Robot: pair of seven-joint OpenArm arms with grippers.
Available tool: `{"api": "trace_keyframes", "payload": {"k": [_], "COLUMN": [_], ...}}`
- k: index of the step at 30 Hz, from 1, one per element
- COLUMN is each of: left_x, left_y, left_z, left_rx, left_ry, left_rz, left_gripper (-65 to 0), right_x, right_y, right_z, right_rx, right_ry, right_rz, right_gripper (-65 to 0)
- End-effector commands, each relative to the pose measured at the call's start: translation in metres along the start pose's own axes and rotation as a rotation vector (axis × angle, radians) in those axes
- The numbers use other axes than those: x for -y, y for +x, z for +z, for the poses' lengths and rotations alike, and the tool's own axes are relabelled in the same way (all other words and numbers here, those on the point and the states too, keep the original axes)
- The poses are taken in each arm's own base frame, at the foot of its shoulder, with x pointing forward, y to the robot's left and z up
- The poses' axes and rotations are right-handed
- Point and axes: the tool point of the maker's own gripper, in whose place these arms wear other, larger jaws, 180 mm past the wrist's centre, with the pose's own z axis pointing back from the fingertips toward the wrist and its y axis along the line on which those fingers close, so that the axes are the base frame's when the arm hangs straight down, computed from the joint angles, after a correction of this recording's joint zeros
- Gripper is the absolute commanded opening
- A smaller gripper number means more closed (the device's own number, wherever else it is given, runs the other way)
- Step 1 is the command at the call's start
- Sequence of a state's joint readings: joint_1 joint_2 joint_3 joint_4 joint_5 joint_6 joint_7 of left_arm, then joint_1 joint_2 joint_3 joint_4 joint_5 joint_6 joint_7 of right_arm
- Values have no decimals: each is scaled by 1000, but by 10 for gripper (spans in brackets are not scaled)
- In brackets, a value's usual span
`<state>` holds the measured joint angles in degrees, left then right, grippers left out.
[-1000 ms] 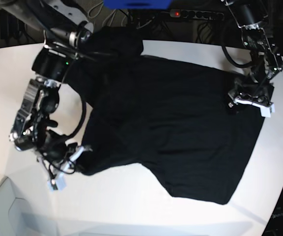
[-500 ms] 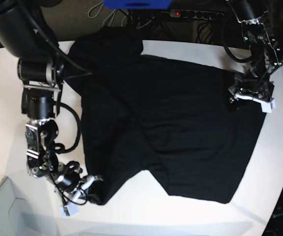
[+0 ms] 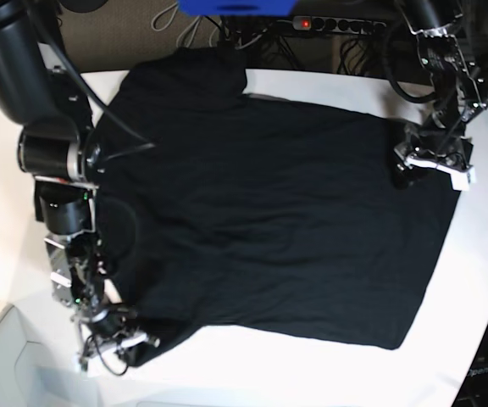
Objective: Layout the t-shirt on the table in an organized manner, then fold the t-shirt properly
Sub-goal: 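Drag the shirt corner with the right gripper away from the collar, unfolding it, then release the hem and move the right gripper to the shirt's collar corner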
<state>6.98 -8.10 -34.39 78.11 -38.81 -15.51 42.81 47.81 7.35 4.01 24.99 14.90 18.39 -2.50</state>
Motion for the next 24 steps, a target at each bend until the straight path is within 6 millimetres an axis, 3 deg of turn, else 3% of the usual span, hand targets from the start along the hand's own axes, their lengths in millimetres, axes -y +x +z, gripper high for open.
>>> {"api": "trace_keyframes", "payload": {"k": [1,3,5,9,12,17,20,24], "left_x": [-11,-11,-13,-14,-18,-19,-19,-16], "left_y": [-8,-6,-2,0,3,4,4,5], "left_z": [3,3,4,5,7,8,8,6], "left_rx": [-49,-46,-40,-39,-38,-38,-38,-39], "left_ry": [44,44,45,47,55,58,58,51], "left_rz": [-17,-20,-26,-30,-40,-45,-45,-40], "left_gripper": [-319,-319,-319,-319,-319,-319,-319,-319], "right_x": [-15,-15,-15,-12,8,11,9,-15], "right_y": [29,5,-6,-14,-14,-36,-62,-110], "right_z": [-5,-4,-2,2,17,54,83,115], "right_rx": [64,12,-8,-13,16,29,-43,-146], "right_ry": [36,40,43,41,17,19,17,47], "right_rz": [14,41,55,59,89,128,145,131], "right_gripper": [-597,-523,-451,-313,-244,-215,-216,-216]}}
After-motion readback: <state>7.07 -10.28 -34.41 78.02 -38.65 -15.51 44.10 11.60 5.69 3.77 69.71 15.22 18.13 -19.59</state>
